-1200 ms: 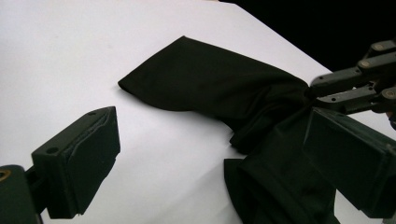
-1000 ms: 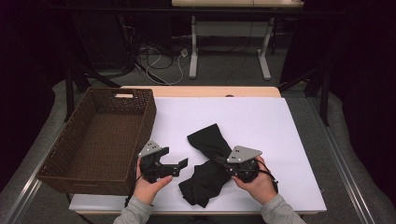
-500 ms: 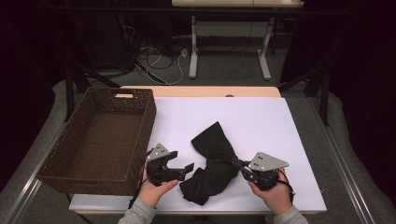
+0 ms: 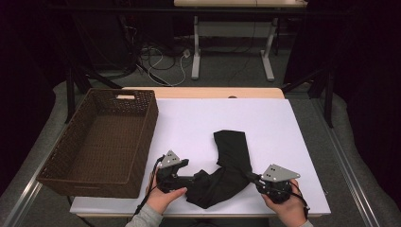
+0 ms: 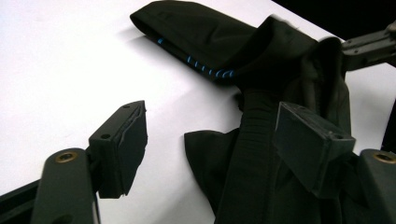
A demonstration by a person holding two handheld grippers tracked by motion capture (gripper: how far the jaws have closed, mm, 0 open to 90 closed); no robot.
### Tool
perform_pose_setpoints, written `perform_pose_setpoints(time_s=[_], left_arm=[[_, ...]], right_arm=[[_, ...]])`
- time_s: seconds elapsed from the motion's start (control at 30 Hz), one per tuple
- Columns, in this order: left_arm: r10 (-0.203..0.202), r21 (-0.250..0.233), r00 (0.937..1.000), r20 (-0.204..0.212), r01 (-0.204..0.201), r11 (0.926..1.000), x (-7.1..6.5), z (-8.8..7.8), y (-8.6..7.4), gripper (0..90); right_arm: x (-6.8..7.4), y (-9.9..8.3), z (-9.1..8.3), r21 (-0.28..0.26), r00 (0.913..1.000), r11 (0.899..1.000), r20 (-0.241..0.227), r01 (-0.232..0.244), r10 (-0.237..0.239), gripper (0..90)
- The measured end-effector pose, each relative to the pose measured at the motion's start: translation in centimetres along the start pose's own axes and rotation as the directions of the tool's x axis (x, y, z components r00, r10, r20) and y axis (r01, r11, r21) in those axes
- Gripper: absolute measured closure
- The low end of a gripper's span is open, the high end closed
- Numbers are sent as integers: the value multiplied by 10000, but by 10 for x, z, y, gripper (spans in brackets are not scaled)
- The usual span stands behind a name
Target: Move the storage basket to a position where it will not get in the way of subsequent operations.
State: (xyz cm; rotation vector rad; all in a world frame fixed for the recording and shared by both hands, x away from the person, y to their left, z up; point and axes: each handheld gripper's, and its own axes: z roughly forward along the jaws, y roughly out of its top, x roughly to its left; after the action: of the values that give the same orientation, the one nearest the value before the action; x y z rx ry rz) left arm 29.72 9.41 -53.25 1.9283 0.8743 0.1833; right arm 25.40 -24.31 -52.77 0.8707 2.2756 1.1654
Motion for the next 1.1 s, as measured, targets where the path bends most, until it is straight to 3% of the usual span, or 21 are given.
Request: perform_pose_setpoints(time_s=[0.3, 0.37, 0.5, 0.53, 0.67, 0.8, 0.87, 1.0, 1.1], left_arm=[[30, 30, 10000, -28, -30, 10000, -1, 1, -2, 292], [40, 78, 10000, -8, -40, 10000, -1, 1, -2, 298], [73, 53, 10000, -49, -73, 10000, 0, 2, -3, 316], [-70, 46, 10000, -18, 70, 10000, -1, 2, -3, 321], [-37, 20, 10000, -75, 38, 10000, 0, 2, -3, 328], [-139, 3, 9999, -71, 139, 9999, 0, 1, -2, 328], [-141, -14, 9999, -73, 141, 9999, 0, 1, -2, 328], [-79, -68, 9999, -124, 78, 9999, 1, 0, -2, 328], [-213, -193, 9997, -75, 212, 9996, 1, 0, -2, 328]], right_arm=[[-5, -18, 10, 1176, 9989, 9921, -95, -440, 455, 880], [-5, -19, 10, 1186, 9983, 9914, -93, -558, 573, 868], [-6, -18, 7, 625, 9978, 9958, 7, -662, 663, 763], [-6, -17, 5, 485, 9972, 9960, -60, -744, 748, 732], [-7, -11, 0, -265, 9945, 9941, 9, -1048, 1049, 583], [-5, 0, -3, -756, 9949, 9921, -9, -1005, 1007, 488], [-1, 8, -2, -985, 9958, 9909, -164, -913, 901, 462], [8, 26, 6, -1123, 9998, 9935, -88, -182, 173, 455], [11, 39, 14, -1275, 9997, 9918, -227, 91, -121, 464]])
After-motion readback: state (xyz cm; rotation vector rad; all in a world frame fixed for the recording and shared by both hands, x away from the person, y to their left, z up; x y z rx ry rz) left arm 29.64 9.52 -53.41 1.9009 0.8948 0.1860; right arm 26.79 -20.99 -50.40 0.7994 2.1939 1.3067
